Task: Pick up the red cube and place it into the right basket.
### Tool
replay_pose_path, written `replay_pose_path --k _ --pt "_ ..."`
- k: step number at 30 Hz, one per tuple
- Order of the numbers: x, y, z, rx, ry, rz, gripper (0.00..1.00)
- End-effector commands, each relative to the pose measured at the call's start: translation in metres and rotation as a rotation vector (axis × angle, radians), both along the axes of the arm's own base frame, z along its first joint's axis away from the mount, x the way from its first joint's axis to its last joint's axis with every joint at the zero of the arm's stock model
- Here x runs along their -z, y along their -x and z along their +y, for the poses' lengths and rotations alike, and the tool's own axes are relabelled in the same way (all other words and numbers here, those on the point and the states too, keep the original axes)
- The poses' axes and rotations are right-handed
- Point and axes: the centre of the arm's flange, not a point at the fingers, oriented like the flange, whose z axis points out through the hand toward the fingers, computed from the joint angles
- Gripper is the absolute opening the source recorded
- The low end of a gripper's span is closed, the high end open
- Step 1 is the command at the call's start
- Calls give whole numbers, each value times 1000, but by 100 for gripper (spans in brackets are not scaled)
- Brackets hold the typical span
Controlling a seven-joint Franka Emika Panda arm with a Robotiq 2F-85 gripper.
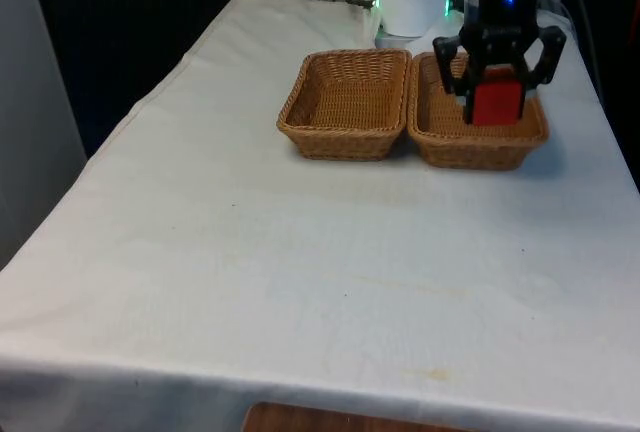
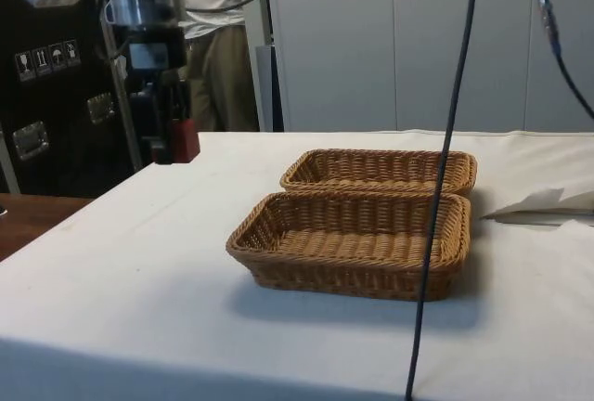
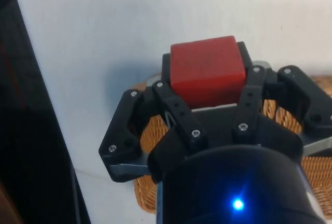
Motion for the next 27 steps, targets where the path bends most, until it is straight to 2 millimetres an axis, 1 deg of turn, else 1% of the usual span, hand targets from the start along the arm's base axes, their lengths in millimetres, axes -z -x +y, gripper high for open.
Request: replay_pose_path --k 1,2,5,10,18,19,20,25,27 --pt "-4 5 -3 -5 3 -10 3" --pt "-1 2 -1 -3 0 0 3" --pt "-6 12 -7 -13 3 -8 3" --pt "-7 24 -13 -21 -4 7 3" --pt "-11 52 -29 -36 -5 4 3" --pt "-10 48 -26 -34 -9 14 3" --pt "-11 55 -30 -38 -5 5 3" --pt "-11 71 -40 -43 -7 10 3" --pt "-10 80 -46 -45 -8 11 3"
